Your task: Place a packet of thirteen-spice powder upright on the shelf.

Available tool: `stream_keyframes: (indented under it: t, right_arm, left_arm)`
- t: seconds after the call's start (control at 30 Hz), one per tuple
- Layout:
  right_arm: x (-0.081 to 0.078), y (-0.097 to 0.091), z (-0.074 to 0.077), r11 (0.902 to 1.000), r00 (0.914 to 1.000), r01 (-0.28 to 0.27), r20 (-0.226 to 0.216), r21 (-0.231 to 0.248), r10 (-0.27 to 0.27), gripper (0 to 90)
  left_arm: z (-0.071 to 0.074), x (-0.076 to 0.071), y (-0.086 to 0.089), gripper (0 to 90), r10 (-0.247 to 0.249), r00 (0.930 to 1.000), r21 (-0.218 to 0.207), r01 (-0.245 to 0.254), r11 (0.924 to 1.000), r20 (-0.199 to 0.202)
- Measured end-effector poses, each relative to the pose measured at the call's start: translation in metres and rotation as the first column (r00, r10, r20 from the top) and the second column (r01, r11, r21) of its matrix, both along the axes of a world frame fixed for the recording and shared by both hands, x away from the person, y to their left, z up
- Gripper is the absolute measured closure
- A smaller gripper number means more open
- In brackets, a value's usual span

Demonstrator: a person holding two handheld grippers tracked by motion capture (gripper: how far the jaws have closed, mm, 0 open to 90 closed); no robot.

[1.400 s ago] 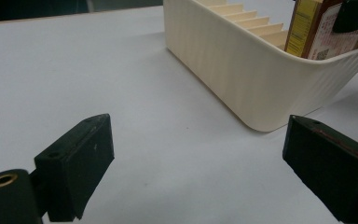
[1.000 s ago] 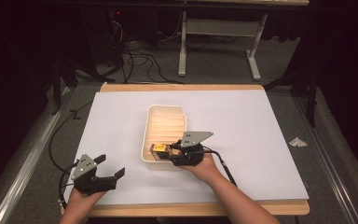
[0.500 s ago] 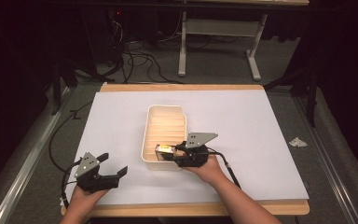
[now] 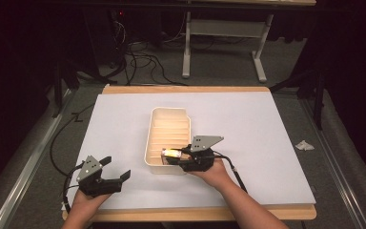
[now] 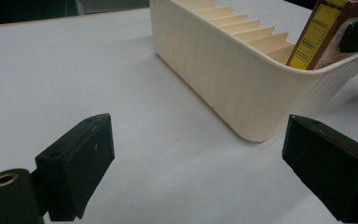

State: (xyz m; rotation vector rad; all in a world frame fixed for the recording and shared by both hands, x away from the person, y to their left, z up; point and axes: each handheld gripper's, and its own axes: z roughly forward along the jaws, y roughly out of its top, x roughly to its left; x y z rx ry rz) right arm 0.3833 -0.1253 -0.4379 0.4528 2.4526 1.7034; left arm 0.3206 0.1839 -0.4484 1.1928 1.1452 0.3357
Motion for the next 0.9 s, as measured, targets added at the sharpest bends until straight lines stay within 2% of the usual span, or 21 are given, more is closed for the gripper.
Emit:
stream_keyframes:
  t: [0.27,0.57,0.73,0.9]
  right_arm:
    - [0.0,-0.001,0.003,0.9998,1.0,0.001,0.002,0.019,-0.001,58.1]
    - [-0.003,0.001,0.012,0.9991,0.9997,0.014,0.021,0.041,-0.015,45.4]
    - [-0.005,-0.001,0.022,0.9964,0.9979,0.053,0.034,0.066,-0.055,34.7]
    - [-0.007,-0.007,0.032,0.9892,0.9914,0.116,0.05,0.089,-0.121,24.2]
  left_arm:
    - [0.0,0.0,0.0,9.6,-0.002,1.0,0.001,0.002,1.0,-0.001]
    - [0.0,0.0,0.0,9.6,-0.003,1.0,0.001,0.003,1.0,0.0]
    - [0.0,0.0,-0.001,9.6,-0.004,1.0,0.0,0.004,1.0,0.0]
    - [0.001,0.001,-0.001,9.6,-0.004,1.0,-0.004,0.004,1.0,0.003]
